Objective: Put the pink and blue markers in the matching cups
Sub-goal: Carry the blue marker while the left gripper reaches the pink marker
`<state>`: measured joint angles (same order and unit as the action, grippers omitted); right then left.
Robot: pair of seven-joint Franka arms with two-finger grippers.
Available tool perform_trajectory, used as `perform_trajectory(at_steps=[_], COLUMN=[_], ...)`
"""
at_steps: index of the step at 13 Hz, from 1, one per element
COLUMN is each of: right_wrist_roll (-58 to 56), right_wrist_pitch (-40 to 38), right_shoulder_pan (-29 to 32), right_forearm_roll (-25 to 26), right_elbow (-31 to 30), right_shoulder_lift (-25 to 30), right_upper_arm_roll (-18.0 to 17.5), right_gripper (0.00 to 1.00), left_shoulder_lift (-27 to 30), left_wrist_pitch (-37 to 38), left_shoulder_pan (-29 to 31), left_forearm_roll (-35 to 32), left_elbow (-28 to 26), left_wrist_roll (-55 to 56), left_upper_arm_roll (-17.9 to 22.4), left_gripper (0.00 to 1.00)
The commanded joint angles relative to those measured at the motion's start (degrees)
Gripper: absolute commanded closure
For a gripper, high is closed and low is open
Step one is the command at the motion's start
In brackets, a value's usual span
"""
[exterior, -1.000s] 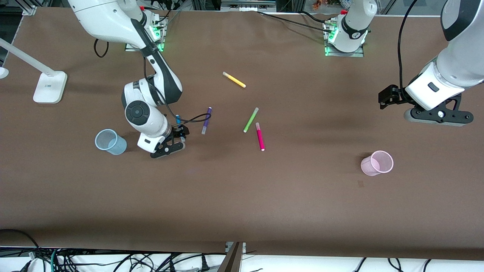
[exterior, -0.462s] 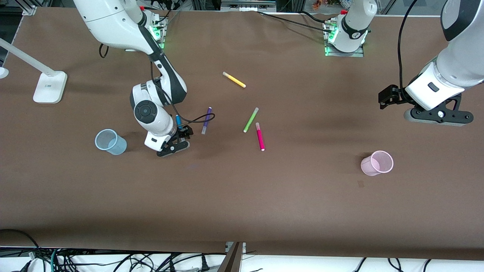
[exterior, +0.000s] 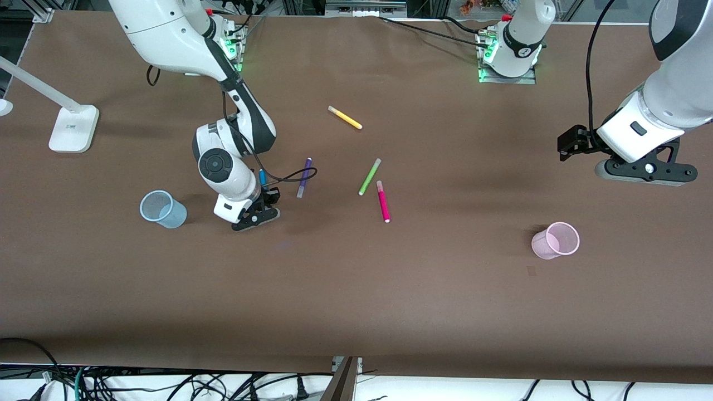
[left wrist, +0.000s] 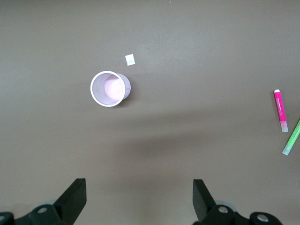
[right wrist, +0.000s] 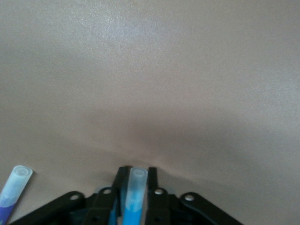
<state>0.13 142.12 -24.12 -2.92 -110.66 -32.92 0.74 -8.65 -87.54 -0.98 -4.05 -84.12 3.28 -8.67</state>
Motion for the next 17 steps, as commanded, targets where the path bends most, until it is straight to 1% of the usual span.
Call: perform_trajectory(at_steps=[1, 4, 6, 7, 8, 11, 13, 14, 16, 17], right_wrist_roll=[0.0, -0.3, -0.7, -0.7, -0.9, -3.5, -9.1, -13.3, -22.0, -28.0], right_wrist_pitch=[0.5, 0.5, -0.3, -2.1, -5.5, -16.5, -21.2, -22.9, -23.4, -23.5], right_shoulder_pan=[-0.6, -0.6, -0.6, -0.6, -0.5, 0.2, 2.1, 3.4, 5.9, 7.3], right_forearm_roll=[-1.0, -1.0, -0.9, -0.9, -0.9, -0.9, -1.0, -1.1, -1.8, -3.5], right_elbow=[-1.0, -0.3, 1.5, 2.8, 4.9, 13.6, 17.3, 17.9, 17.8, 17.8], right_shoulder_lift=[0.7, 1.1, 2.2, 2.8, 3.3, 3.6, 3.6, 4.2, 5.6, 6.3], right_upper_arm_roll=[-0.1, -0.1, -0.2, -0.1, 0.0, 0.5, 0.7, 0.8, 0.8, 0.8], right_gripper=[0.98, 1.0, 1.0, 1.0, 1.0, 1.0, 1.0, 1.0, 1.0, 1.0], left_shoulder_lift=[-0.6, -0.6, -0.6, -0.7, -0.8, -1.0, -1.0, -1.5, -2.3, -3.0], left_wrist_pitch=[1.3, 1.3, 1.3, 1.3, 1.3, 1.6, 1.7, 1.6, 1.2, 1.0], left_shoulder_pan=[0.3, 0.2, 0.2, 0.1, -0.2, -0.9, -1.1, -1.4, -1.7, -2.0], left_forearm_roll=[0.4, 0.5, 0.5, 0.5, 0.5, 0.5, 0.5, 0.5, 0.4, 0.4], left_elbow=[1.7, 1.6, 1.6, 1.6, 1.6, 1.3, 1.2, 1.2, 1.3, 1.3], left_wrist_roll=[-1.2, -1.2, -1.2, -0.7, -0.5, 1.2, 4.3, 6.9, 12.4, 15.6], left_upper_arm_roll=[0.0, 0.0, 0.0, -0.3, -0.5, -1.3, -2.6, -4.1, -6.9, -8.9], left_gripper=[0.0, 0.0, 0.0, 0.0, 0.0, 0.0, 0.0, 0.0, 0.0, 0.0])
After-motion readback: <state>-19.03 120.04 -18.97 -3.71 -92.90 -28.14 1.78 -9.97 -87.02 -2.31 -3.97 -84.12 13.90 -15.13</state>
